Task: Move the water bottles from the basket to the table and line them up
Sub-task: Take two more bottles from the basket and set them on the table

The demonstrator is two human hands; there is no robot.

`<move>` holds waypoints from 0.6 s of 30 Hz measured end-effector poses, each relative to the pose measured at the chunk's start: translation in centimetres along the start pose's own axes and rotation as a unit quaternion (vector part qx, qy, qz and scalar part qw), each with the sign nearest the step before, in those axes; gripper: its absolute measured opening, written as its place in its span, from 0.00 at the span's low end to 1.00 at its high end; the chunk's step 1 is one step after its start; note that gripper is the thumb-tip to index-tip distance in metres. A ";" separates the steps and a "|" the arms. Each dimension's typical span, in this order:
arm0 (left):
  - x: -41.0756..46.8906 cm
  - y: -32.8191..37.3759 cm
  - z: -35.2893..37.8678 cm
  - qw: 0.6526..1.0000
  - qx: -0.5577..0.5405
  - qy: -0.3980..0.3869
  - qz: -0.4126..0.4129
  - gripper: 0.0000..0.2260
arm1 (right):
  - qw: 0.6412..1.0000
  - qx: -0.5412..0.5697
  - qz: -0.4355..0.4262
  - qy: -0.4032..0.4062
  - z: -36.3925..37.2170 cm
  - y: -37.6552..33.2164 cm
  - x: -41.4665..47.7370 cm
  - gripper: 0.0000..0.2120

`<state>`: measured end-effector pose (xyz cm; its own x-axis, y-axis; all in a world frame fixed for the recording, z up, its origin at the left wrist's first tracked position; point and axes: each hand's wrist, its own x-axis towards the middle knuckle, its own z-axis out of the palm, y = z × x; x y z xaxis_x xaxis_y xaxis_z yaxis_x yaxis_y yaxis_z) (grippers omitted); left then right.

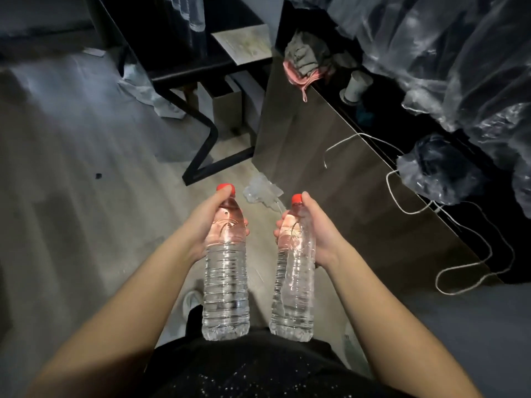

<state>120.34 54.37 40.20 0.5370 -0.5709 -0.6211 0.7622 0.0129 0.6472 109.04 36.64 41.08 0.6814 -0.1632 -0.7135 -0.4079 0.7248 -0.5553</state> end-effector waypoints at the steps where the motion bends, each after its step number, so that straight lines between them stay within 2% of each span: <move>1: 0.4 1.5 -1.1 1.000 0.001 -0.005 0.002 0.15 | 1.000 0.011 0.001 -0.003 1.6 -0.3 0.9 0.26; 8: 3.7 9.6 -7.1 0.999 0.030 -0.021 0.000 0.20 | 0.997 0.070 -0.005 -0.037 9.4 -2.4 6.3 0.29; 18: 10.2 17.5 -11.5 1.000 0.011 -0.001 0.002 0.21 | 1.000 -0.001 -0.027 -0.012 15.4 -7.2 14.7 0.28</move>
<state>143.33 58.25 40.14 0.5394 -0.5718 -0.6182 0.7519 -0.0035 0.6593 131.33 39.35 41.20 0.7170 -0.1856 -0.6719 -0.3709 0.7146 -0.5932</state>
